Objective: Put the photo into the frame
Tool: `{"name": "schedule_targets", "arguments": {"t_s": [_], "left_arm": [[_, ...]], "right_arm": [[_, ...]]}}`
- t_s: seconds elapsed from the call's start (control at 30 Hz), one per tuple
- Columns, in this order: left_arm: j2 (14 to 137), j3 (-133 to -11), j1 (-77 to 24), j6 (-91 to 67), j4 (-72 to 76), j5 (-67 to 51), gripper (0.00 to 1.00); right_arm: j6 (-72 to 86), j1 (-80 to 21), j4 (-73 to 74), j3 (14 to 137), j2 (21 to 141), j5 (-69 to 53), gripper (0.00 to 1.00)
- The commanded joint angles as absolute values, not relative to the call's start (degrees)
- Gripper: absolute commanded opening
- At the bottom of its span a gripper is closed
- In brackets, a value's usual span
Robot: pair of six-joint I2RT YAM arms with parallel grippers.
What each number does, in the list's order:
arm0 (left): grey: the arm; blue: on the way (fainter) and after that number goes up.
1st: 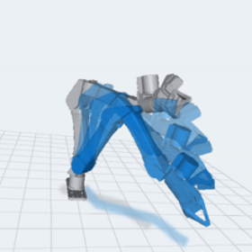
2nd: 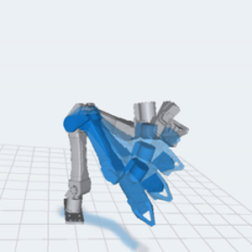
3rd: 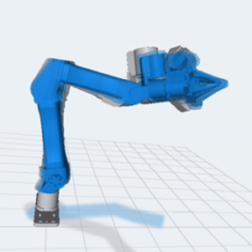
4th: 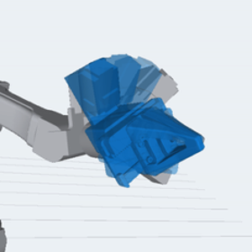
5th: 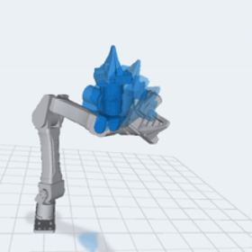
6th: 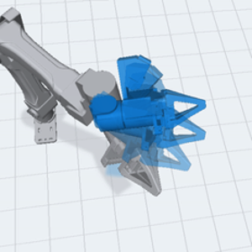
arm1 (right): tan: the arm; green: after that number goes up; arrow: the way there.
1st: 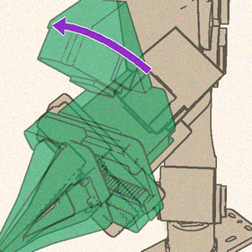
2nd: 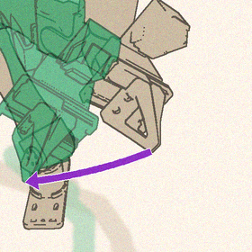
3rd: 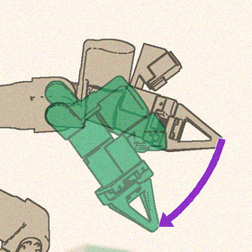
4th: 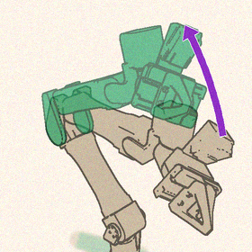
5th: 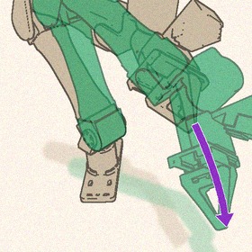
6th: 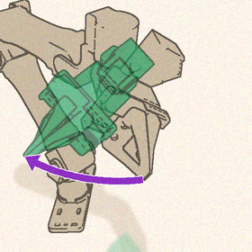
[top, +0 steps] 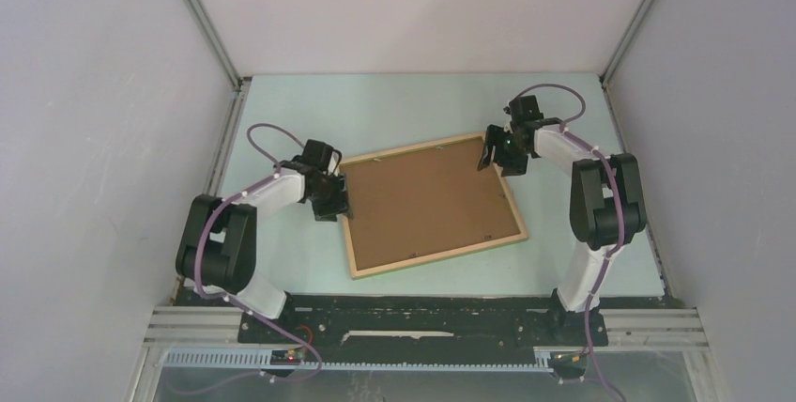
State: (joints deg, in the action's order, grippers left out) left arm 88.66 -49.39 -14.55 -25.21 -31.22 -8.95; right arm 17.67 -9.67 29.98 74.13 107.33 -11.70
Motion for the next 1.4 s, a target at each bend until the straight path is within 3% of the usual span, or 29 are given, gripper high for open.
{"name": "schedule_targets", "arguments": {"t_s": [0.0, 0.13, 0.47, 0.67, 0.9, 1.0, 1.37], "left_arm": [[89.87, -53.51, -16.83, -26.41, -30.93, -2.49, 0.46], [90.63, -53.83, -16.87, -27.13, -30.76, -1.51, 0.4], [93.94, -57.28, -17.05, -26.8, -32.7, -1.34, 0.41], [94.85, -58.13, -17.15, -26.66, -33.48, -0.25, 0.36], [95.03, -58.25, -17.14, -26.83, -33.31, 1.51, 0.19], [94.65, -57.76, -17.14, -26.53, -33.4, 1.94, 0.01], [87.24, -50.68, -17.19, -24.51, -29.89, 2.23, 0.0]], "right_arm": [[16.18, -9.76, 29.65, 73.96, 105.9, -12.22, 0.75], [16.04, -9.81, 28.92, 73.03, 105.59, -12.69, 0.75], [15.91, -9.71, 28.82, 72.69, 105.74, -13.79, 0.74], [15.83, -9.81, 28.85, 72.6, 105.5, -14.06, 0.74], [15.65, -9.81, 28.85, 72.3, 105.29, -14.15, 0.74], [15.64, -9.8, 28.83, 72.25, 105.29, -14.23, 0.74], [16.37, -10.12, 29.8, 72.16, 103.35, -12.08, 0.74]]}}
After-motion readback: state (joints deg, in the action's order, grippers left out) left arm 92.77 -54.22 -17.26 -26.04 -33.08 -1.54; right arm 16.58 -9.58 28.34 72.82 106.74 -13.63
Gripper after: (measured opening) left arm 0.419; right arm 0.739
